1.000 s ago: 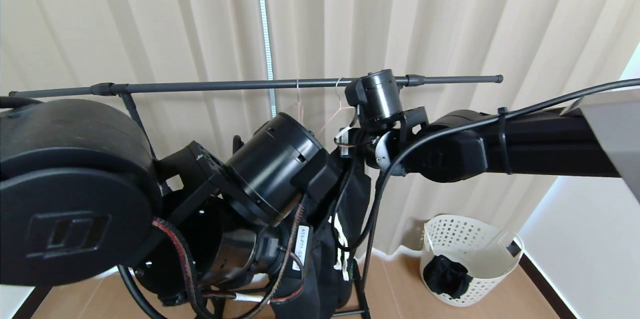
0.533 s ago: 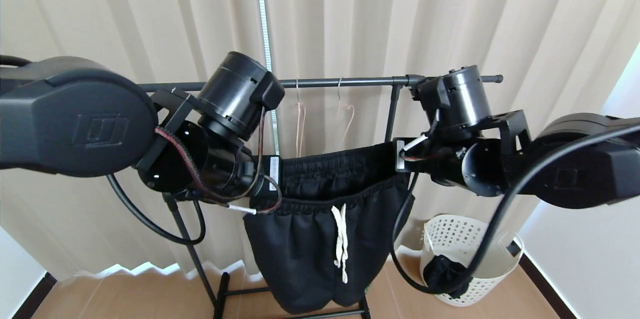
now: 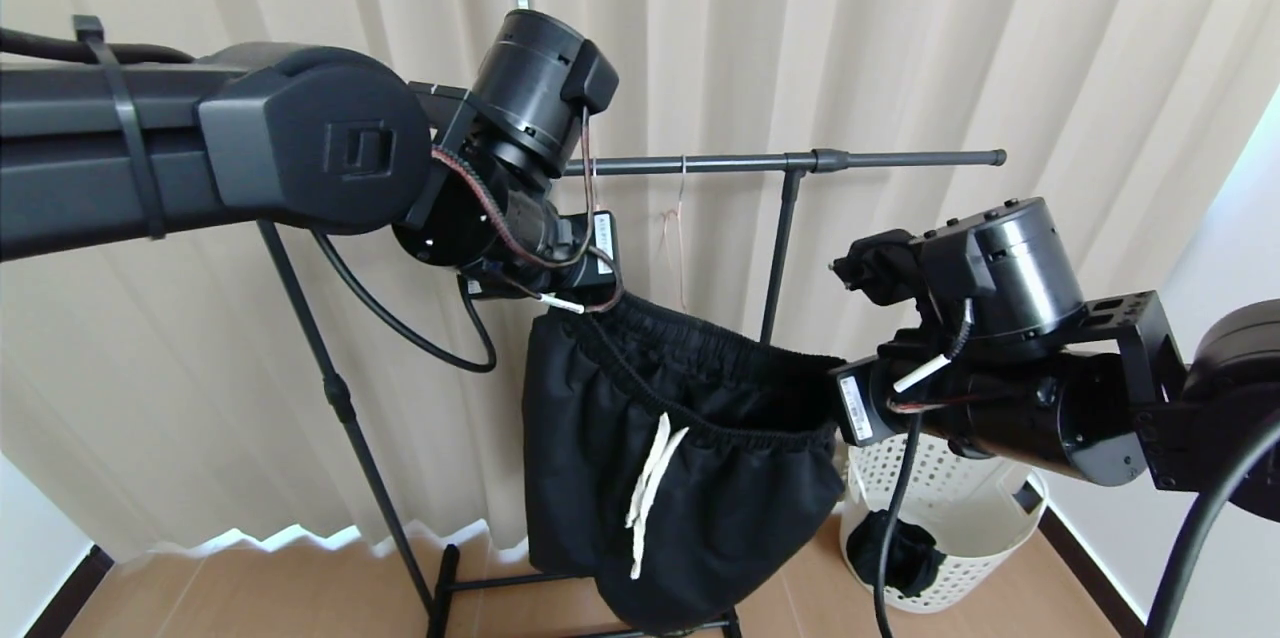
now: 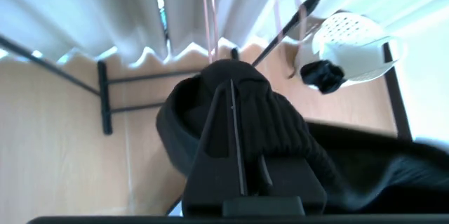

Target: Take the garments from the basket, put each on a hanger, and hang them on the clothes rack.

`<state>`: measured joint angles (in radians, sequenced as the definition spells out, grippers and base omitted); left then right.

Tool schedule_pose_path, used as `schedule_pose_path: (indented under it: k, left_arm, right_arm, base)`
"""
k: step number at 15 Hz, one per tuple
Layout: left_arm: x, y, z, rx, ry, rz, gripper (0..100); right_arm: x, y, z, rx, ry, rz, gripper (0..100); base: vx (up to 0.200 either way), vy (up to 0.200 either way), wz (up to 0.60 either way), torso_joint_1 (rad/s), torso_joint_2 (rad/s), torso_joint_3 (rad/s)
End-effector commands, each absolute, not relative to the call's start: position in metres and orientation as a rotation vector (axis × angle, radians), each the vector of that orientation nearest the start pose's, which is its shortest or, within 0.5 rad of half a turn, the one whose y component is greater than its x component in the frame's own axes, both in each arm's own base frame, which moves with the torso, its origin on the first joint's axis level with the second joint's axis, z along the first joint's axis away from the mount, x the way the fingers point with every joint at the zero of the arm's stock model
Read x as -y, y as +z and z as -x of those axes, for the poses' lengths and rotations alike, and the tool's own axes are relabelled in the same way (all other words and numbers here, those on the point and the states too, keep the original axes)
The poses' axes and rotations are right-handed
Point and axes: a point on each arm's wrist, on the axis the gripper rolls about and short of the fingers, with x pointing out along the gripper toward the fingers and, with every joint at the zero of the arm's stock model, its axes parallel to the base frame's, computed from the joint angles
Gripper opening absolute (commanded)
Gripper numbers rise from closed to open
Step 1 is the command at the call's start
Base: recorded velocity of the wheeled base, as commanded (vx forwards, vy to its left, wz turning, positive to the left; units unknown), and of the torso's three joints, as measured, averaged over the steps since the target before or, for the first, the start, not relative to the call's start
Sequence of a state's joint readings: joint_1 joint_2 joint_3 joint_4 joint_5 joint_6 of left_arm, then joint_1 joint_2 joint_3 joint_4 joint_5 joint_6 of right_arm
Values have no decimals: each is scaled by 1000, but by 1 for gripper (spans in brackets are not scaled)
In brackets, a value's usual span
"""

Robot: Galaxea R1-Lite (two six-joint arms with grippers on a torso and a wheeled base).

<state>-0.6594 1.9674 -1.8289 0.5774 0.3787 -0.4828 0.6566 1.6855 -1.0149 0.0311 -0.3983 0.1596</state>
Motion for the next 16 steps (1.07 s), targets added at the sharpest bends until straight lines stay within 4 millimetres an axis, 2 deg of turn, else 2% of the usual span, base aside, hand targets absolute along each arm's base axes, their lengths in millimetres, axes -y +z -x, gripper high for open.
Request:
schedule_pose_path:
  k: [1,3,7,16]
  left_arm:
    - [235,262,-309,-646,-130,115,0]
    - [238,269,-306,-627,-144,125,0]
    - [239,267,-304,-633,-141,129,0]
    - [240,273,-299,-620,-151,133,0]
  right_arm:
    - [-167,173,-232,-655,262,258,100]
    - [-158,164,-220,-650,346,366,100]
    - [-152,151,-205,-628,533,407,100]
    - [-147,136,-195,-499,807,294,100]
  base:
    - [0,0,0,0,0,0]
    - [0,0,0,0,0,0]
    - [0,0,0,0,0,0]
    - [0,0,0,0,0,0]
